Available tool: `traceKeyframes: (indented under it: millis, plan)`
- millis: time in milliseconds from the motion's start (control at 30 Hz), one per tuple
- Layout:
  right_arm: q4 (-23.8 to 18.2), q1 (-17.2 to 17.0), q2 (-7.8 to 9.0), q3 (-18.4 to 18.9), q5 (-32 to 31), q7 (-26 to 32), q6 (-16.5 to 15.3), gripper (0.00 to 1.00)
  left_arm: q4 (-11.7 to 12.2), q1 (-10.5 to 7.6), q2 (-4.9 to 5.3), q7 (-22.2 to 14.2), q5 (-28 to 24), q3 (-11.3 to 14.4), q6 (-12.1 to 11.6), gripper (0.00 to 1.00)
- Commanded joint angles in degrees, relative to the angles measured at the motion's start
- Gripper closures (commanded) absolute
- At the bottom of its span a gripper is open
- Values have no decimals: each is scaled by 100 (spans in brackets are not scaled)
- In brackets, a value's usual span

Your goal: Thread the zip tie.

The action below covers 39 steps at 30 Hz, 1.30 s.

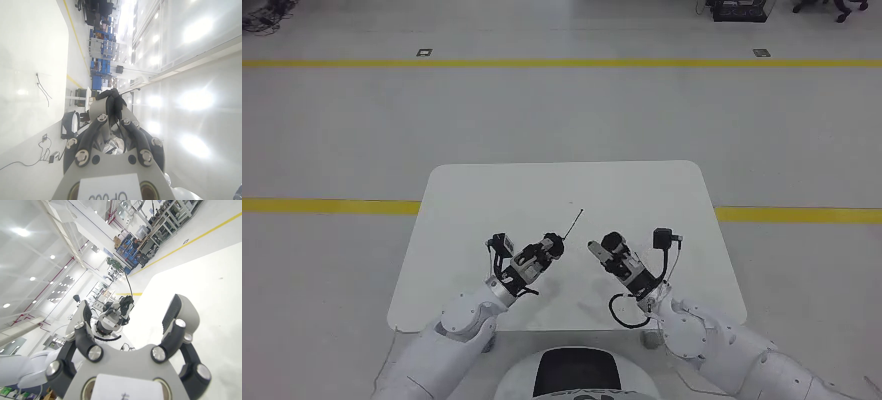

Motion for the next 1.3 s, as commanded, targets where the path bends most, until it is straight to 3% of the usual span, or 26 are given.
traceKeyframes:
  millis: [0, 200, 333, 433, 500, 600, 700, 967, 1100, 1267]
  plan:
    - [-119, -51, 71, 138, 304, 262, 0, 0, 4, 22, 9, -108, -117, -50, -8, 100]
    - [-464, -362, 125, 929, 1675, 1514, 0, 0, 1, 58, 25, -261, -249, -148, -23, 100]
    - [-359, -755, -40, 1967, 2955, 3264, 0, 0, -39, 90, 31, -310, -253, -181, -52, 100]
    - [-1, -1063, -324, 2905, 3932, 4935, 0, 0, -64, 117, 33, -359, -275, -195, -75, 100]
    - [382, -1215, -597, 3490, 4458, 6053, 0, 0, -71, 131, 33, -392, -300, -202, -75, 100]
    - [915, -1305, -1050, 4066, 4880, 7340, 0, 0, -83, 150, 28, -449, -335, -194, -75, 100]
    - [1387, -1278, -1506, 4410, 4927, 8241, 0, 0, -89, 154, 18, -484, -333, -158, -75, 100]
    - [2248, -1096, -2479, 4834, 4414, 9338, 0, 0, -58, 77, -24, -487, -252, 23, -43, 100]
    - [2302, -1075, -2536, 4858, 4339, 9384, 0, 0, -249, 81, -8, -475, -15, 25, 57, 100]
    - [2302, -1075, -2536, 4858, 4339, 9384, 0, 0, -249, 81, -8, -475, -15, 25, 57, 100]
